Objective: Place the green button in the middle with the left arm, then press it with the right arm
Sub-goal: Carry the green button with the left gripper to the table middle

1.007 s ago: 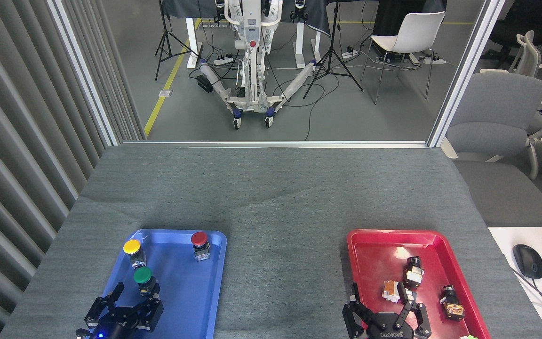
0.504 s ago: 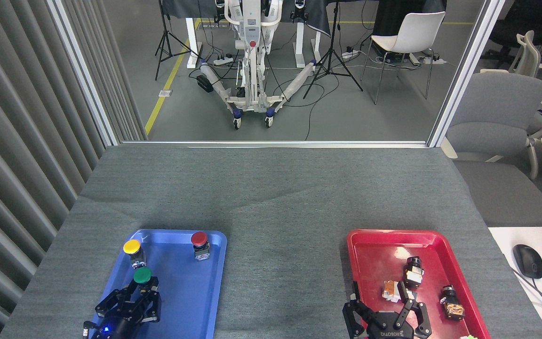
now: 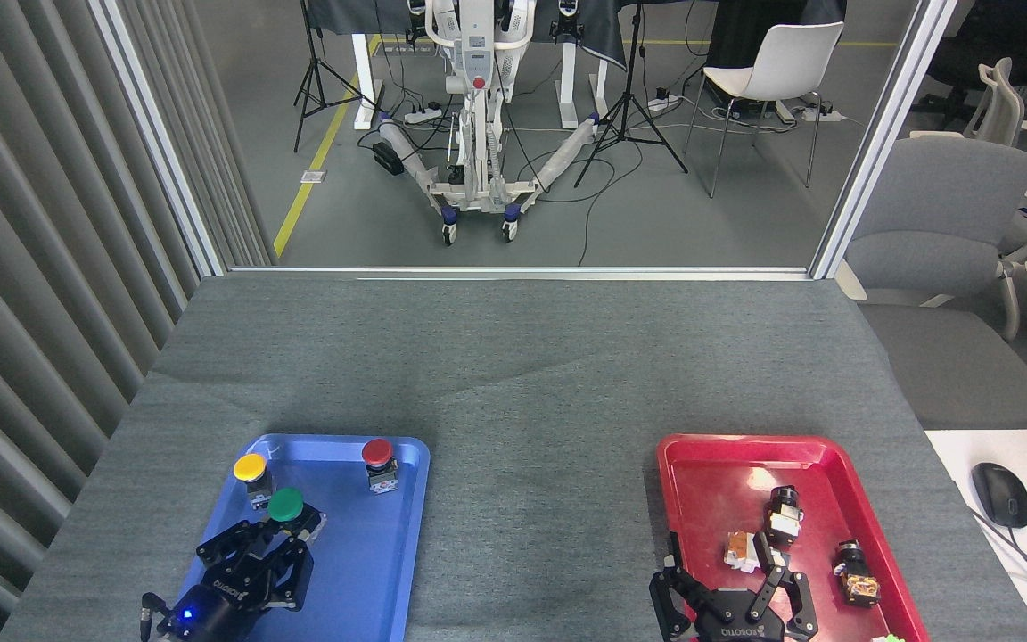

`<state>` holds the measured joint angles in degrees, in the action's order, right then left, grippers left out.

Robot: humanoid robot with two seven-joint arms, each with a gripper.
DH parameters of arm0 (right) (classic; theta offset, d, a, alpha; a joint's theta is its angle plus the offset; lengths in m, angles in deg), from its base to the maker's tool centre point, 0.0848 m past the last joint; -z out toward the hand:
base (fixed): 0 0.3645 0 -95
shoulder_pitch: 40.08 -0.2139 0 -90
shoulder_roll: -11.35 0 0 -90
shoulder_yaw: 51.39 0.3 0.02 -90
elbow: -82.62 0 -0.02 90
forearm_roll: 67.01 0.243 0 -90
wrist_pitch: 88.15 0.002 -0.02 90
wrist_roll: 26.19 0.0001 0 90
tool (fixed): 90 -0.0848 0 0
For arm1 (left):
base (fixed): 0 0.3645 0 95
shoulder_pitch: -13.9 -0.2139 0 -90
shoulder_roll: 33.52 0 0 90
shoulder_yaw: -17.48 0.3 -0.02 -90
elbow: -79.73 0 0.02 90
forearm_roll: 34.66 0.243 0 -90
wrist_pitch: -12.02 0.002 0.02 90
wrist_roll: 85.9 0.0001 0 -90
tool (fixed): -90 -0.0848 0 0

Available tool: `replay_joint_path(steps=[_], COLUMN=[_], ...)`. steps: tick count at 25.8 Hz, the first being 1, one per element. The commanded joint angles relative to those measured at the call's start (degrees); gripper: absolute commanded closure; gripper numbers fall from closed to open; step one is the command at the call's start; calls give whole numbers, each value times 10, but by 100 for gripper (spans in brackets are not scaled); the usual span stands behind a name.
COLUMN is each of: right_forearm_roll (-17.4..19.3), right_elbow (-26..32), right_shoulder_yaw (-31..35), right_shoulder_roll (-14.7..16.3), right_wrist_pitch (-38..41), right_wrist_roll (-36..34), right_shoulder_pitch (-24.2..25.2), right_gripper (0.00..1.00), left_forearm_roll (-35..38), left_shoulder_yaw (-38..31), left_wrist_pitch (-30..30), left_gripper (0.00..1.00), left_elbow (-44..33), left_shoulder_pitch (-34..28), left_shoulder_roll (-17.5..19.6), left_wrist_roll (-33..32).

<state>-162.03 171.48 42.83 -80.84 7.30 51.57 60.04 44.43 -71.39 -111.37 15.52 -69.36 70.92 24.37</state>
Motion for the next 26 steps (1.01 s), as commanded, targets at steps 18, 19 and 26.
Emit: replay_joint_path(steps=[18,19,26], right_forearm_roll=[3,8,19], right_elbow=[0,0,0], right_shoulder_yaw=[0,0,0], right_shoulder_roll=[1,2,5], right_wrist_pitch=[0,0,-1], right_wrist_roll=[-2,-2,-1], right_shoulder_pitch=[4,5,5], right_gripper=[0,0,1], left_forearm_roll=[118,119,120], left_shoulder_yaw=[233,236,259], left_wrist_pitch=[61,62,77], left_gripper=[100,100,99], left_elbow=[188,192,200], left_shoulder_pitch=[156,155,151], left_shoulder_roll=[-188,-192,-207], left_wrist_roll=[-4,-4,-3])
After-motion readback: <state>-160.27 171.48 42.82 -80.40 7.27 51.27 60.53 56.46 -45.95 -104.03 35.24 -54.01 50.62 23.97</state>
